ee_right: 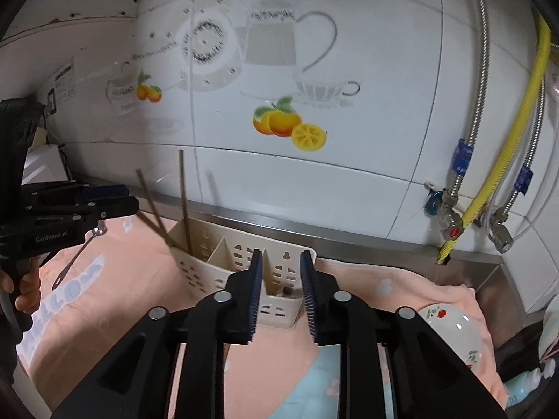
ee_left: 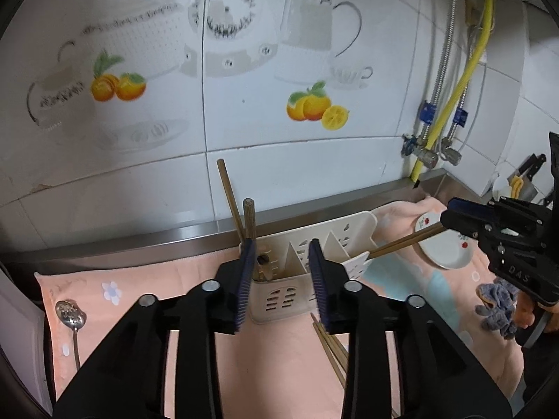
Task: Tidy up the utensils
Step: 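Lower the chopstick into the holder and open the right gripper, then move the right gripper back to the chopsticks and close on one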
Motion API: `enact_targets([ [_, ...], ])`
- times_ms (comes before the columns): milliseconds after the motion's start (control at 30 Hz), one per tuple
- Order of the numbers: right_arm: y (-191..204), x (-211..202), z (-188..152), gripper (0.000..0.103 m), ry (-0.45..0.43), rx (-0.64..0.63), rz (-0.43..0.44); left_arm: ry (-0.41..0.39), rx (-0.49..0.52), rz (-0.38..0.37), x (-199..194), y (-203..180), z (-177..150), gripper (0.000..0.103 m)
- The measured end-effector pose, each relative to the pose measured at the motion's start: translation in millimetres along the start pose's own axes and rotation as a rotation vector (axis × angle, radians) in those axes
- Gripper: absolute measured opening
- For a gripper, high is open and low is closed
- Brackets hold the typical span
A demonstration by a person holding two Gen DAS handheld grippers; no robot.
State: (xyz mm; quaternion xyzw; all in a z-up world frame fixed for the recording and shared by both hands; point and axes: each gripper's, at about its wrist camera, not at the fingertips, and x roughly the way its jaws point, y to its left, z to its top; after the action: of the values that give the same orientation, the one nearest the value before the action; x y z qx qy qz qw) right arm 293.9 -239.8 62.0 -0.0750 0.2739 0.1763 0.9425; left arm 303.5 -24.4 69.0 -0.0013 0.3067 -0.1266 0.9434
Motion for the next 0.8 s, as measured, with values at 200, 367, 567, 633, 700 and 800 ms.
enact_targets([
  [200, 15.6, -22.3, -32.9, 0.027, -0.017, -0.013, 0.011, -0.024, -0.004, -0.01, -23.4, -6.0, -19.9, 0.042],
  [367, 27.1, -25.2, -72.1, 0.027, 0.014, 0.007, 0.04, -0.011, -0.019, -0.012, -32.1, -7.1, -49.6, 0.05],
  [567, 39.6, -16.7, -119.7, 0.027, 0.084, 0.036, 0.062, 0.001, -0.032, 0.02, -37.6, -3.6, -87.2, 0.056],
  [633, 45.0, -11.6, -137.3, 0.027, 0.118, 0.055, 0.085, 0.005, -0.043, 0.025, -39.1, -1.8, -97.1, 0.058],
  [700, 51.4, -8.0, -152.8, 0.027, 0.145, 0.061, 0.09, 0.012, -0.059, 0.038, -40.3, 1.7, -110.4, 0.062],
  [800, 61.7, -1.0, -175.3, 0.026, 0.186, 0.08, 0.103, 0.025, -0.083, 0.054, -41.3, 6.6, -127.9, 0.064],
])
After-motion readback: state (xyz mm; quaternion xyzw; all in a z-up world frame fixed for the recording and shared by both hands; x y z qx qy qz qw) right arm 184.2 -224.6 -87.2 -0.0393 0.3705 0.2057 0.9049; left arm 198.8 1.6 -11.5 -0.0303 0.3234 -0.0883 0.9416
